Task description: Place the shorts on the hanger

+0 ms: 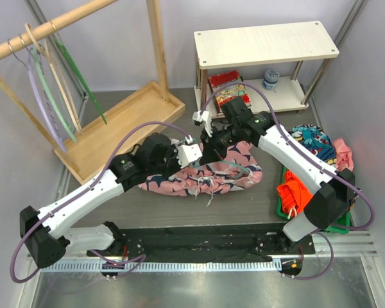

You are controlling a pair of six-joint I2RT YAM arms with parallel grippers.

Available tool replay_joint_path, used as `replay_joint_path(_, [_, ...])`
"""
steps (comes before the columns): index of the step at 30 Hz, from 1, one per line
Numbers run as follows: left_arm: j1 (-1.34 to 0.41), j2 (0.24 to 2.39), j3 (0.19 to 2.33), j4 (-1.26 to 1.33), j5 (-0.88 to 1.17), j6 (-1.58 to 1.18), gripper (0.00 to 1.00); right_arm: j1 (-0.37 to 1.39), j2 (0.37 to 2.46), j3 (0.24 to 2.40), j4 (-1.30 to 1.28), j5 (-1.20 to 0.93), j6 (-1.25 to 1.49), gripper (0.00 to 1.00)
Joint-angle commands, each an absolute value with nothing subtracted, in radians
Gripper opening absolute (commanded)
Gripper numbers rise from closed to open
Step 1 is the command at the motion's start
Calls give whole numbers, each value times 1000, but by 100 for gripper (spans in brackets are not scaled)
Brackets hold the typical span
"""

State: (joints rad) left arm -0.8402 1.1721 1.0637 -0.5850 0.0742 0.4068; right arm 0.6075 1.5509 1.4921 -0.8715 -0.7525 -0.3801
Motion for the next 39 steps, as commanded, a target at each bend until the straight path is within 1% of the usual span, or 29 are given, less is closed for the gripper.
replay_joint_path(1, [-793,1095,1074,-584,113,338,22,574,1470,1497,-815,-713,-400,1])
replay_joint_path(7, [-677,1084,1049,-609,159,296,23,557,1407,1459,-819,-736,-440,1])
replay_joint_path(9, [-658,1088,1052,-612,173,290,25,555,1388,1460,-825,-745,-448,1])
replay_joint_path(12, [-644,1095,1058,-601,181,282,26,557,1371,1474,-839,-753,-459,1])
replay_joint_path(15, [-638,1114,1075,-610,189,279,24,557,1348,1479,-845,-749,-465,1])
replay_joint_path(19, [-630,1105,1113,-603,201,270,24,555,1327,1488,-839,-688,-466,1])
replay_joint_path(22, [-627,1088,1184,-594,221,232,36,552,1324,1523,-815,-594,-401,1])
replay_joint_path(23, [-627,1083,1205,-589,219,218,41,545,1327,1538,-799,-566,-384,1])
replay_joint_path(26, [-627,1086,1310,-589,209,175,52,531,1345,1614,-770,-474,-301,1])
replay_joint_path(31, [-627,1147,1492,-615,199,68,59,517,1407,1767,-726,-390,-138,1])
replay_joint_path(34, [-627,1160,1529,-585,230,-41,67,515,1453,1834,-684,-396,-29,1])
replay_joint_path(36, [-627,1161,1542,-552,242,-104,67,517,1479,1862,-649,-405,39,1])
replay_joint_path(37, [-627,1166,1545,-542,245,-176,66,522,1486,1870,-609,-394,120,1])
replay_joint_path(39, [-627,1169,1552,-520,258,-247,66,544,1514,1903,-586,-374,170,1])
